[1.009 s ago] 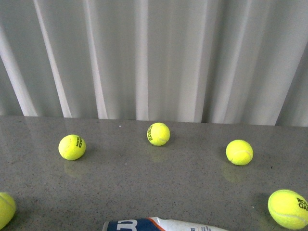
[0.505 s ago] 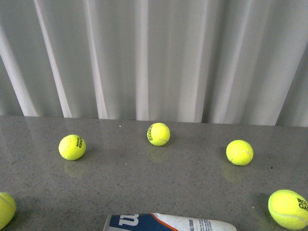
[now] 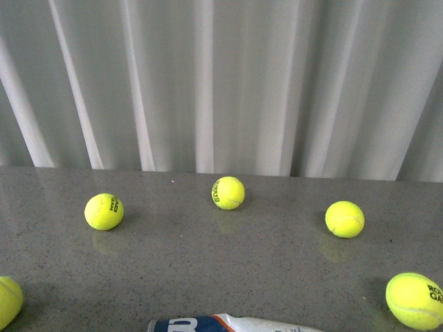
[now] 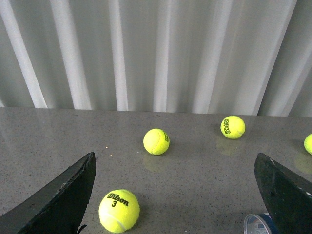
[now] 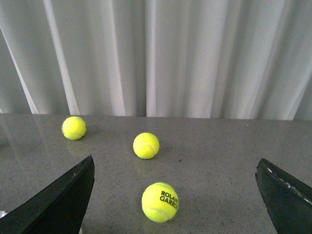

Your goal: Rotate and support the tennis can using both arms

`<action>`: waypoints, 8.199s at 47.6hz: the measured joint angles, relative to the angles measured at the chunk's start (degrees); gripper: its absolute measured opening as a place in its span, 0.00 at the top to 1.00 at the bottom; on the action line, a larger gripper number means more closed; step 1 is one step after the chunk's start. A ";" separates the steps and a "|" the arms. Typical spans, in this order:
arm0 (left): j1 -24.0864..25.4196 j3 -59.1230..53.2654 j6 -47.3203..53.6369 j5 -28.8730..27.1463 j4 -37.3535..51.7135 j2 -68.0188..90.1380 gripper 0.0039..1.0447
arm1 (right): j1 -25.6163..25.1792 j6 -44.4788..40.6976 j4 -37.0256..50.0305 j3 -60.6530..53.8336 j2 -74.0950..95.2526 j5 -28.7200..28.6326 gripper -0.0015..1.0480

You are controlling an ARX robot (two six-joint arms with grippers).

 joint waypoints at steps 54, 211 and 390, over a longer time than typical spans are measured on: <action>2.49 26.93 -14.34 30.01 19.04 92.13 0.06 | 0.00 0.00 0.00 0.00 -0.04 0.00 0.07; -14.99 52.65 5.20 10.97 -4.24 84.39 0.97 | 0.00 0.00 0.00 0.00 -0.04 0.00 0.07; -5.49 4.63 0.02 -5.31 33.24 39.67 0.97 | 0.00 0.00 0.00 0.00 -0.04 0.00 0.07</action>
